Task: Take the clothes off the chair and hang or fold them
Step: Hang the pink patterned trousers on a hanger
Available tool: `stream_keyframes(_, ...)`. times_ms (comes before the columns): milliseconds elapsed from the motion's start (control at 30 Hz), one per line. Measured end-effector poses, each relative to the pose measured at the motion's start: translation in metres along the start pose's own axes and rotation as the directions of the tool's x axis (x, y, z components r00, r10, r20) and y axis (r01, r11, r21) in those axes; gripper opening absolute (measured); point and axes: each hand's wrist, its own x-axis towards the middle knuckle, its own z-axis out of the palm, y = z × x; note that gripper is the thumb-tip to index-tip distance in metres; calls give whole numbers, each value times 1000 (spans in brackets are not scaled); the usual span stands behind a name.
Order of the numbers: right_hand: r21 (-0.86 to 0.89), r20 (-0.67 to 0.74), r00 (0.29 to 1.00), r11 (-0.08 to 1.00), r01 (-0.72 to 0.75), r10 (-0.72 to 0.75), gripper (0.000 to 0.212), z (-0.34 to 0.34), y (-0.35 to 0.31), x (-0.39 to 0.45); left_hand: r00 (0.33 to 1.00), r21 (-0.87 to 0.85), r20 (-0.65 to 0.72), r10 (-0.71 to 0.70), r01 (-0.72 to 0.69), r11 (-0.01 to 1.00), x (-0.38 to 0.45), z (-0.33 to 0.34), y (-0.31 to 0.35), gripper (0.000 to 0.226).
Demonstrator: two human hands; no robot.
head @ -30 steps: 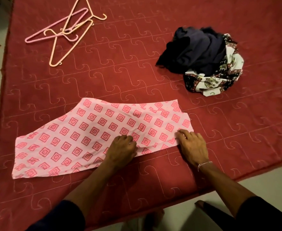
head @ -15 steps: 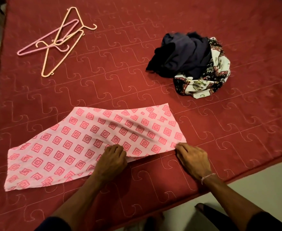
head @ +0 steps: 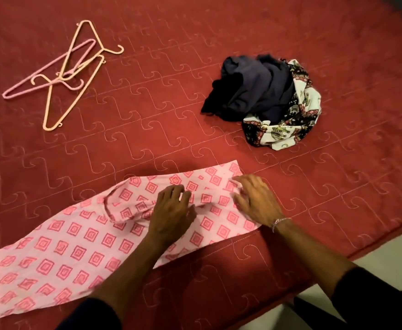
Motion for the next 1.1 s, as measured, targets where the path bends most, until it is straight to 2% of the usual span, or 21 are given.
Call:
stream_keyframes(67,-44,218,976,999,23,-12,61,-3,-1,16,982,1,178,-62,63,998,12,0,-7,53)
stream_keyframes(100,-69,287,958,997,28,-7,56,-4,-1,21,962,7,258,-85,86,996,15,1,-11,57)
stream_keyframes(200,-81,334,942,996,45,-15,25,-7,-2,34,905,3,408,-116,126,992,26,3,-21,54)
stream_keyframes(233,-57,347,938,997,53,-30,21,-7,-2,37,890,-35,439,-119,150,988,29,3,-23,54)
stream_keyframes(400,106,481,871,993,52,-97,42,-16,1,54,800,-221,596,-71,248,943,53,-2,-32,36)
stream_keyframes(600,359,602,791,921,-152,-104,41,-19,13,69,710,-341,703,36,292,894,77,0,-36,22)
stream_keyframes(767,410,707,700,867,-285,-104,53,-22,19,79,689,-465,720,83,391,794,96,3,-25,11)
stream_keyframes(900,419,762,622,870,-261,-180,28,-35,19,89,694,-542,713,99,456,706,111,5,-15,10)
stream_keyframes(1000,469,754,626,830,-302,-198,44,-37,20,95,703,-583,700,124,463,667,119,6,-8,19)
stream_keyframes(1100,485,737,661,792,-370,-143,49,-31,28,101,717,-590,689,105,472,655,124,11,-7,20)
